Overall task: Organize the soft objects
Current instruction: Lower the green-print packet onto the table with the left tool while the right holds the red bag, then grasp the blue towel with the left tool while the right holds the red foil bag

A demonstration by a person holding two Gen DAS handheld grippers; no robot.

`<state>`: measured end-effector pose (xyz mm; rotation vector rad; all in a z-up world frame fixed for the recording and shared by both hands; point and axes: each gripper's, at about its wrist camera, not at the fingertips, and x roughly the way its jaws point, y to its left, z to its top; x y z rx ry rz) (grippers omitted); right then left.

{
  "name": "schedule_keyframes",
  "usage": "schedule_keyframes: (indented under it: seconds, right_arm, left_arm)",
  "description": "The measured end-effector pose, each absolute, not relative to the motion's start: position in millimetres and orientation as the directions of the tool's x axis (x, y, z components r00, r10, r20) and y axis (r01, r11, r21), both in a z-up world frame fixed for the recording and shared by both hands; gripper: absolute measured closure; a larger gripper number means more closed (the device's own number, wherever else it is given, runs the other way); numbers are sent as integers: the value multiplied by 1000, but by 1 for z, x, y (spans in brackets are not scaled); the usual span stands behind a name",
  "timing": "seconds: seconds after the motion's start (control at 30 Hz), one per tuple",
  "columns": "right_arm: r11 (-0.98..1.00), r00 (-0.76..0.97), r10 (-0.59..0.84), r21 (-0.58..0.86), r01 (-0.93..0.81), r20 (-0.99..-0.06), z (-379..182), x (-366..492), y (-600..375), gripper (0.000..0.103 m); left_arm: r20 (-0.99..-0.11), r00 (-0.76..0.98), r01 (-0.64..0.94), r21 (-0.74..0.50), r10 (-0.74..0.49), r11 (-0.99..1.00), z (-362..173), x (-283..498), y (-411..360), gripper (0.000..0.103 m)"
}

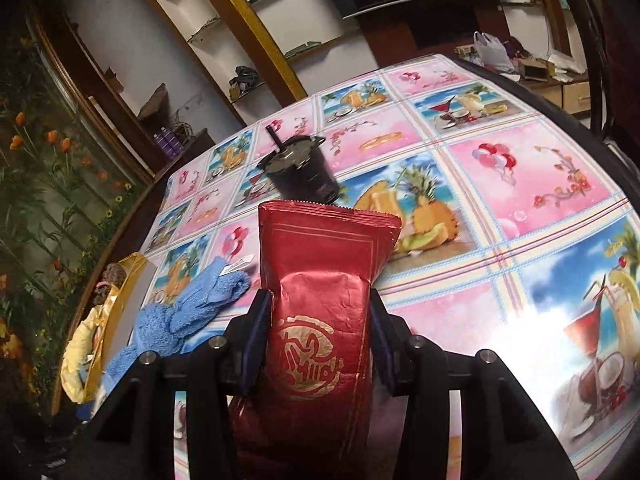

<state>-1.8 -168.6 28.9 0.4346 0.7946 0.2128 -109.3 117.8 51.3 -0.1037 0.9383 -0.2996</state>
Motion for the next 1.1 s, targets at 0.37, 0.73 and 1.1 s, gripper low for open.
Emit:
schedule_keyframes:
  seconds: [0.37, 0.73, 1.1]
  right_arm:
    - [894, 640, 395, 436, -103, -658, 28, -10, -136, 57]
    - [849, 600, 472, 516, -112, -646, 23, -15, -135, 57]
    - [857, 593, 468, 501, -123, -655, 27, -18, -136, 57]
  left_arm:
    - [-764, 541, 313, -206, -353, 927, 67, -122, 113, 42]
    - [-802, 540, 396, -24, -254, 918, 73, -9, 55, 29]
    - [-852, 488, 288, -50, -191, 956, 45, 21, 58, 57]
